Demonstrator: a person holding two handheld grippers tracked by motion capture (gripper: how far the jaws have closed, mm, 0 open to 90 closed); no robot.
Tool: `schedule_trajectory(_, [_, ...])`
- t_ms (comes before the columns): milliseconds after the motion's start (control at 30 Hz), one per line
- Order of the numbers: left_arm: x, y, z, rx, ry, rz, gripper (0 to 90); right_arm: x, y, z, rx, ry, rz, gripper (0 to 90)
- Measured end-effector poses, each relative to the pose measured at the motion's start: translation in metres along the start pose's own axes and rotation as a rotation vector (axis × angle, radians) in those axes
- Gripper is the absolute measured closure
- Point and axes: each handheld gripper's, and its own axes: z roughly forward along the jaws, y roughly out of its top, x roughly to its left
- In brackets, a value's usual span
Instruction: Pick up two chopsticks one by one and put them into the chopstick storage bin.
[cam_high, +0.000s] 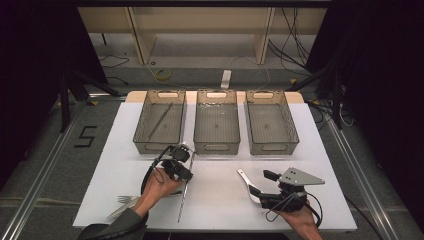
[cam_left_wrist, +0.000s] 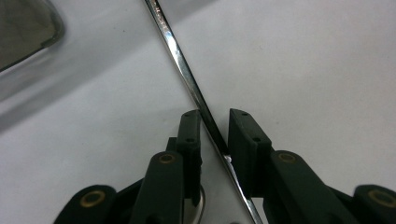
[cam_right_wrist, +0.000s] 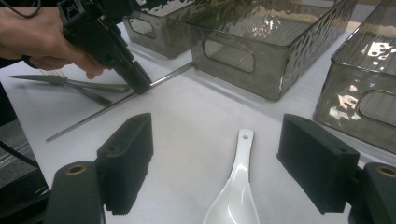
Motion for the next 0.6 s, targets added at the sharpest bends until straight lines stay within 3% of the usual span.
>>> schedule_trajectory(67, [-0.002, 0.0, 0.0, 0.002, 0.012, 0.009, 71.7, 0.0, 0.0, 0.0, 0.0, 0.0, 0.002, 27.3])
schedule_trajectory(233, [-0.014, -0.001, 0.001, 0.0, 0.09, 0.047, 72.9, 0.0, 0.0, 0.001, 0.003, 0.0, 0.002, 27.2])
schedule_trajectory(433, [-0.016, -0.003, 0.001, -0.013, 0.103, 0.036, 74.1, -0.001, 0.0, 0.001, 0.002, 0.002, 0.0, 27.3])
schedule_trajectory(600, [-0.015, -0.007, -0.001, -0.008, 0.08, 0.015, 75.9, -0.001, 0.001, 0.001, 0.0, 0.004, 0.006, 27.5])
